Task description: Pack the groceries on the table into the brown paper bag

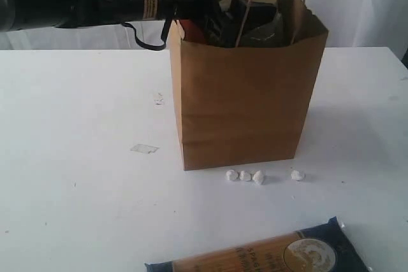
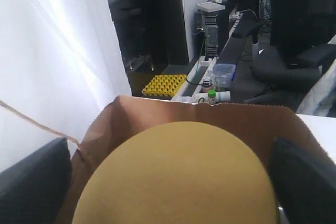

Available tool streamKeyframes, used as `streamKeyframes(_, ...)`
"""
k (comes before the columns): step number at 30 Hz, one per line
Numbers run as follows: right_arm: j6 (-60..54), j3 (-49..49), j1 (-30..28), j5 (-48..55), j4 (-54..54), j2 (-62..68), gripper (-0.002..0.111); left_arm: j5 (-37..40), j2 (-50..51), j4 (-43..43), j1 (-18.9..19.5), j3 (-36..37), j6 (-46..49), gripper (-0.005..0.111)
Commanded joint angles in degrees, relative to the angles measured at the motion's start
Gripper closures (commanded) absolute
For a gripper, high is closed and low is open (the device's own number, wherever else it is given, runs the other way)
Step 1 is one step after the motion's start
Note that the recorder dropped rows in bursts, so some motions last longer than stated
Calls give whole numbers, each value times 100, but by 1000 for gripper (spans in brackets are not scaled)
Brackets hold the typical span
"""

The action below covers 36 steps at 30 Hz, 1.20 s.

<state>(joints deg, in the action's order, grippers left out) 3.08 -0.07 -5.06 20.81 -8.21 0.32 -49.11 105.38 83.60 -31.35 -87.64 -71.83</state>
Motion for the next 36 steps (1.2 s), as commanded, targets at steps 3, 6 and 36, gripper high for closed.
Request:
streamKeyframes(3, 33, 7, -4, -52, -39, -32, 108, -62, -74, -17, -7, -35, -20, 1)
streamKeyframes(6, 33, 7, -4, -52, -39, -32, 108, -72, -88, -17, -7, -35, -20, 1)
streamKeyframes(36, 33, 7, -4, -62, -39, -32, 108, 4514, -3188, 472, 6, -27, 1144, 50)
